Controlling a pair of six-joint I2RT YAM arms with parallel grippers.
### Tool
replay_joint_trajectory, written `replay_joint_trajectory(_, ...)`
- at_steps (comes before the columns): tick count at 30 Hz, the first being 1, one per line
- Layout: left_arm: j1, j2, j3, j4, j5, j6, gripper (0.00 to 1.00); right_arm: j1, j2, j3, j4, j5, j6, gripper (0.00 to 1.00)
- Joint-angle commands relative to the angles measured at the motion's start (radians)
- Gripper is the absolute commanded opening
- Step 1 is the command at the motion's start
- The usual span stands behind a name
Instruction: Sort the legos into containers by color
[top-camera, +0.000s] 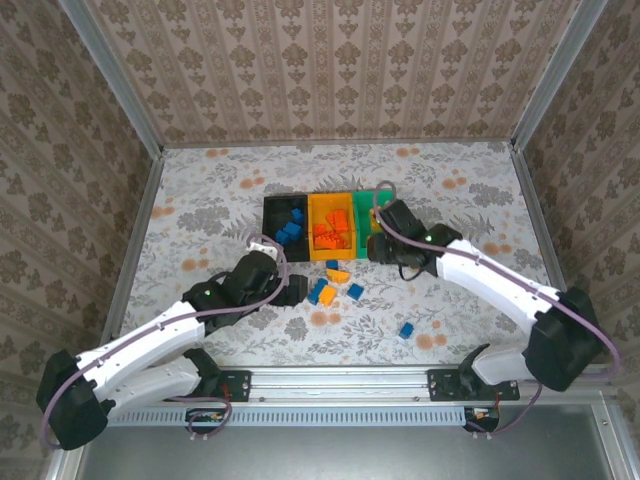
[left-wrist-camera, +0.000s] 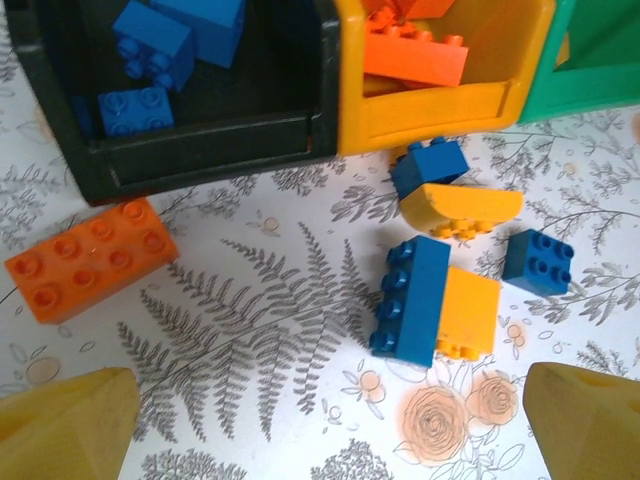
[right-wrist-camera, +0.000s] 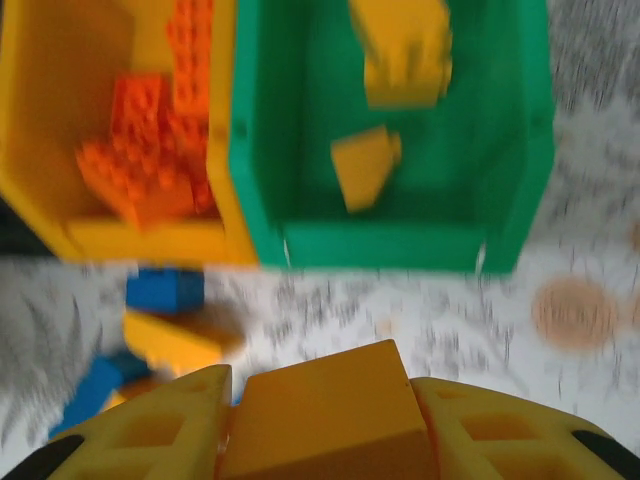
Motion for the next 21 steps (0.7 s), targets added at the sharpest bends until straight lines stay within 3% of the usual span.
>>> replay_joint_trajectory(1,0.014,-0.033,-0.029,-0.042,-0.026,-0.03,1.0,-0.048,0.141,0.073,0.079,0.054,-0.018,0.35)
replay_joint_trajectory(7,0.019,-0.028,-0.038,-0.047,-0.008,-0.008,1.0,-0.105,0.36,0.24,0.073,0.063,0.003,0.36)
replay_joint_trajectory(10,0.021,-0.026,-0.045,-0.039,0.007,0.005,1.0,-0.112,0.408,0.278,0.074,0.055,0.014,0.43)
replay_joint_trajectory(13,0.022,-0.012,-0.05,-0.013,0.044,0.024,1.0,-0.113,0.409,0.298,0.076,0.037,0.025,0.63)
replay_joint_trajectory(15,0.022,0.012,-0.049,0.007,0.069,0.037,0.99,-0.111,0.388,0.297,0.078,0.024,0.03,0.7)
replay_joint_trajectory(18,0.021,0.075,-0.034,0.03,0.09,0.051,0.98,-0.11,0.335,0.269,0.086,0.006,0.039,0.73)
replay_joint_trajectory(21,0.029,0.127,-0.017,0.002,0.025,0.024,0.93,-0.107,0.268,0.214,0.101,-0.018,0.052,0.73)
